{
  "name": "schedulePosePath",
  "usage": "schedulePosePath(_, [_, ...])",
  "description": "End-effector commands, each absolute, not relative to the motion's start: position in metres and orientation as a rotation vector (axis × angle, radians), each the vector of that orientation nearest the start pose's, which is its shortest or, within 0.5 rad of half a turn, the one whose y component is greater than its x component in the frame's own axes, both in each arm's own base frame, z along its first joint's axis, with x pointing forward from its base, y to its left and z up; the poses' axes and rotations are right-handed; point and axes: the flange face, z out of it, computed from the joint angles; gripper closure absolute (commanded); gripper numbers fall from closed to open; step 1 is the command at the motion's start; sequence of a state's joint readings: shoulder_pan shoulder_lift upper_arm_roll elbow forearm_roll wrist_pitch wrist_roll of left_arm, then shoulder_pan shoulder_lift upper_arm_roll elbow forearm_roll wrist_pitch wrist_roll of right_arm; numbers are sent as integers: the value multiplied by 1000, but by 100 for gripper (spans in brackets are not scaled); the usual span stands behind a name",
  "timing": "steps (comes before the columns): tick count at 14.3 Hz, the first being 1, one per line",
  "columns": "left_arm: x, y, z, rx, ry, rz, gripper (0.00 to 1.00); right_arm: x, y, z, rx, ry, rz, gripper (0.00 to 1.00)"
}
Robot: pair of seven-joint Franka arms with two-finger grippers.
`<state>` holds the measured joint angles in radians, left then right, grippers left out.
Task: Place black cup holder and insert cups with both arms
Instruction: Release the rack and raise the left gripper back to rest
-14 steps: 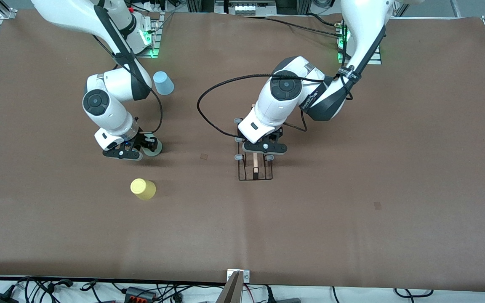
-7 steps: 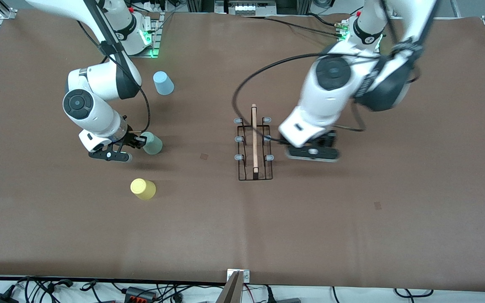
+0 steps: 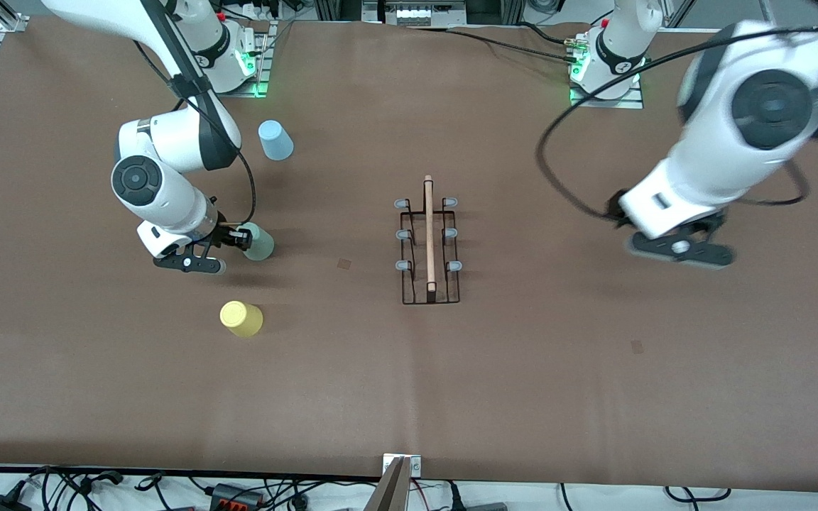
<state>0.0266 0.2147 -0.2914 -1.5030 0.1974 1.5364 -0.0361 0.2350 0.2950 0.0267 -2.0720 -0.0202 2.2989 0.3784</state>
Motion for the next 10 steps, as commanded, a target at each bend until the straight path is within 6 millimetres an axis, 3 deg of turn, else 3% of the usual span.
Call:
schedulePosePath(1, [588,-89,566,-2944,442,201,0,549,159,270,-3150,196,89,0])
schedulePosePath(3, [596,-63,580,-2996,381,163,0,539,160,257,-3135,226,37,0])
schedulePosePath(5, [598,-39,583,-3018,305,155,0,537,165,254,-3128,229,23,0])
schedulePosePath(7, [600,-29,586,-3021,267,144,0,528,170,247,-3130,248,52,0])
schedulePosePath(8, [601,-11,583,-3026,223,156,0,524,173,244,-3131,239,64,0])
schedulePosePath(9, [600,10,581,-3048,179,174,0,520,172,240,-3134,239,80,0])
schedulePosePath(10, [591,11,589,-3107,161,162,0,515,171,237,-3137,239,93,0])
